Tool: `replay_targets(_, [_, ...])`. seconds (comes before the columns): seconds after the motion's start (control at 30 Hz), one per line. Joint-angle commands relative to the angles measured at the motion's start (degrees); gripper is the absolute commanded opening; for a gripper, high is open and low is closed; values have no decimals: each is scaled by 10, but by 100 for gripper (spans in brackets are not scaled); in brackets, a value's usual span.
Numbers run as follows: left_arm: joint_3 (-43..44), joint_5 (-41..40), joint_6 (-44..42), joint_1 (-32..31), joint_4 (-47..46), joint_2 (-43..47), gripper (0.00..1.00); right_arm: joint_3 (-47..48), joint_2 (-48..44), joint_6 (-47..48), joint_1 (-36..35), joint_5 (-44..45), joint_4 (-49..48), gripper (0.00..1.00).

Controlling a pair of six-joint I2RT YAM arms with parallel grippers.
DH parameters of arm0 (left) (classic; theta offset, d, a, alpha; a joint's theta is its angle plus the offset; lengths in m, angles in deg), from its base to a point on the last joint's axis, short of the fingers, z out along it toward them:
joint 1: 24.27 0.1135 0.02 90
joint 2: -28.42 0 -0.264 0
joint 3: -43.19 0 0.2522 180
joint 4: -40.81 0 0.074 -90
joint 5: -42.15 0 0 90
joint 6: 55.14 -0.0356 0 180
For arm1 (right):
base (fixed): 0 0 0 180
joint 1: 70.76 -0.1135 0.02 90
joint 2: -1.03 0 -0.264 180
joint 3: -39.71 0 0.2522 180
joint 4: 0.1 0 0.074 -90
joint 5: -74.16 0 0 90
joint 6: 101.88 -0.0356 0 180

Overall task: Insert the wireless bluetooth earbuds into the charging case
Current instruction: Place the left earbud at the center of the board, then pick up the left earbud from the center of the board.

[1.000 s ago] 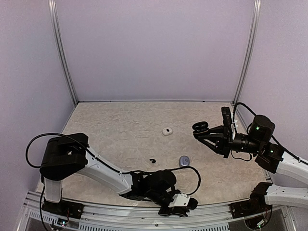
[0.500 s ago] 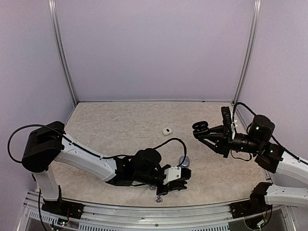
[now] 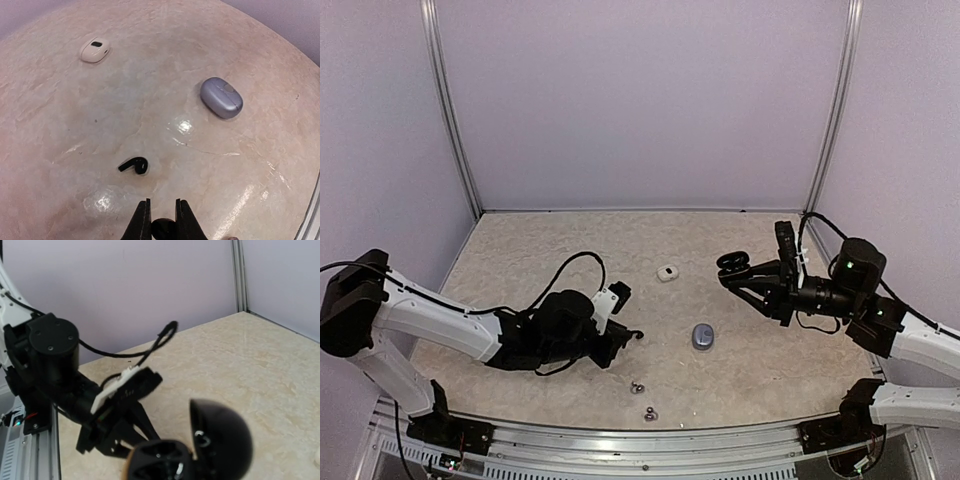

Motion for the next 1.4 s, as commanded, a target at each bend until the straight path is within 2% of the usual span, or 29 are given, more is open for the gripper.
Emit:
replay_targets(0.0, [-23, -117, 174, 4, 110, 50, 9, 14, 13, 10, 7, -2, -23, 0])
replay_targets(0.07, [-24, -139, 218, 6, 150, 55, 9, 16, 16, 11, 6, -3, -25, 0])
replay_targets(0.23, [-38, -129, 281, 7, 187, 48, 11, 17, 20, 15, 7, -4, -26, 0])
replay_targets(0.43, [-33, -106, 304, 7, 233, 26, 13, 17, 22, 15, 8, -5, -26, 0])
replay_targets(0.67, [-8, -102, 323, 7, 277, 2, 22, 15, 18, 13, 8, -2, -27, 0])
replay_targets(0.7, [-5, -103, 326, 7, 283, 4, 26, 15, 18, 14, 8, -1, -27, 0])
replay_targets(0.8, [16, -115, 325, 3, 306, 33, 55, 19, 18, 16, 8, 0, -23, 0])
replay_targets(0.97, [62, -171, 304, -5, 341, 123, 98, 30, 21, 24, 8, -1, -18, 0])
replay_targets(1.07, [86, -231, 322, -6, 367, 182, 99, 34, 21, 26, 8, 1, -16, 0])
replay_targets(1.17, [100, -304, 451, 8, 430, 236, 99, 35, 20, 26, 9, 2, -16, 0])
replay_targets(1.2, [102, -289, 472, 27, 446, 252, 99, 35, 19, 26, 9, 3, -15, 0])
replay_targets(1.3, [90, -138, 440, 118, 426, 293, 99, 38, 17, 28, 9, 4, -10, 0])
replay_targets(1.37, [91, -100, 474, 144, 452, 316, 99, 42, 18, 30, 10, 3, -3, 0])
